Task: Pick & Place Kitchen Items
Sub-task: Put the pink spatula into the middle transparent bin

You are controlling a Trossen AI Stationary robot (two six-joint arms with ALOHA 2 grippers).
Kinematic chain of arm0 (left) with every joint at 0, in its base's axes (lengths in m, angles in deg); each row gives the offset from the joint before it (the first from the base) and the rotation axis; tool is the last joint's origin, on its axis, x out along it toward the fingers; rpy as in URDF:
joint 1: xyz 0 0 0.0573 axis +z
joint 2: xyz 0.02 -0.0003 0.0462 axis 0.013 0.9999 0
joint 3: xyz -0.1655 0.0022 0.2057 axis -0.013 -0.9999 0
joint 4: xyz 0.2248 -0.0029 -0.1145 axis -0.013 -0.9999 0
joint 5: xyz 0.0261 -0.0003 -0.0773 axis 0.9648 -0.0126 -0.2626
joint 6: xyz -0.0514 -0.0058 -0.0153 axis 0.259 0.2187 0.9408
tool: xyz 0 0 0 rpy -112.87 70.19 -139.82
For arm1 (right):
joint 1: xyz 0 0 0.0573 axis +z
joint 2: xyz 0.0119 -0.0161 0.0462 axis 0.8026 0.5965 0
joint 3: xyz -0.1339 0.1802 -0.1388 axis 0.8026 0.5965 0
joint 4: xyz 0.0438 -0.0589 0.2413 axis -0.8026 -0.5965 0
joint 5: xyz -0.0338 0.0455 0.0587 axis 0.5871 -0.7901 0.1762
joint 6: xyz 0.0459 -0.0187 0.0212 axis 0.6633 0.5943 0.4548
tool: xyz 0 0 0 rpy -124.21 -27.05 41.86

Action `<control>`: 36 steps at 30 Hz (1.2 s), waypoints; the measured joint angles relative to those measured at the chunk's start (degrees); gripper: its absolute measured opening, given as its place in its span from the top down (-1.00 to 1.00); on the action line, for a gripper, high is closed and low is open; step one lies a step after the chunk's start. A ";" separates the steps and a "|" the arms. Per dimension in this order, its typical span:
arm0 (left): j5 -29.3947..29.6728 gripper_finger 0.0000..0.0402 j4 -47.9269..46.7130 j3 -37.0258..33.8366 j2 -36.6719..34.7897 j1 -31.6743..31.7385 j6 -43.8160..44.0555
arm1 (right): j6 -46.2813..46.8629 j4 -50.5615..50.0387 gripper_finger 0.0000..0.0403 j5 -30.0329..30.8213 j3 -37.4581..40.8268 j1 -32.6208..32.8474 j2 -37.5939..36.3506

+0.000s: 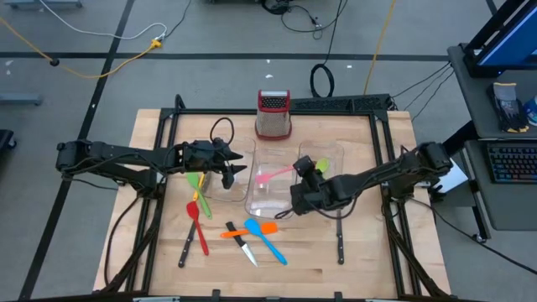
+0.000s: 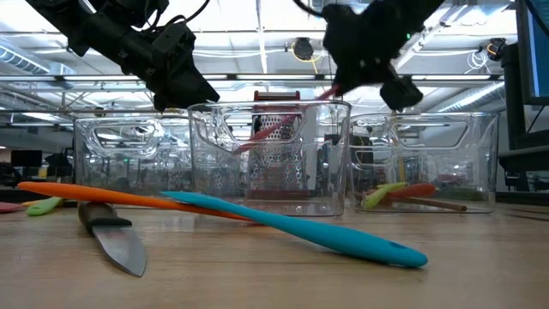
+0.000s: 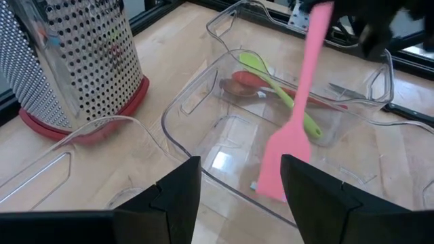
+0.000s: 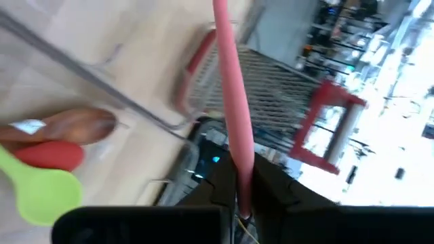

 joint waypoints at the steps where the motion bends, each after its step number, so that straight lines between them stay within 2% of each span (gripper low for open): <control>1: 0.00 -0.03 0.00 0.00 0.00 0.00 0.00 | 0.24 -0.61 0.93 1.33 -0.83 0.45 0.00; 3: 0.00 -0.03 0.00 0.00 -0.01 0.00 0.00 | 0.98 -1.21 0.93 3.40 -2.46 1.18 0.00; 7: 0.00 -0.03 0.00 0.00 0.00 0.00 0.00 | 4.79 -5.01 0.93 3.76 -4.81 1.84 0.00; 13: -0.04 -0.03 0.00 0.00 -0.01 0.00 0.97 | 18.93 -16.11 0.93 2.24 -6.53 1.84 0.00; 17: -1.17 -0.03 0.98 0.00 0.00 0.00 2.24 | 30.49 -21.10 0.93 -5.86 -7.49 1.84 -0.32; 21: -6.11 -0.03 4.49 0.00 -0.02 0.00 3.82 | 37.33 -21.64 0.93 -10.64 -7.58 1.84 -0.86; 26: -12.04 -0.03 8.61 0.00 -0.02 -0.01 4.72 | 45.63 -21.36 0.93 -21.65 -7.58 1.43 -3.47; 31: -12.27 -0.03 9.12 0.00 -0.02 0.00 4.08 | 57.11 -21.53 0.93 -30.84 -7.58 0.97 -7.82; 36: -12.02 -0.03 9.77 0.00 0.00 -0.02 2.95 | 74.73 -21.57 0.93 -44.40 -7.58 -0.94 -12.44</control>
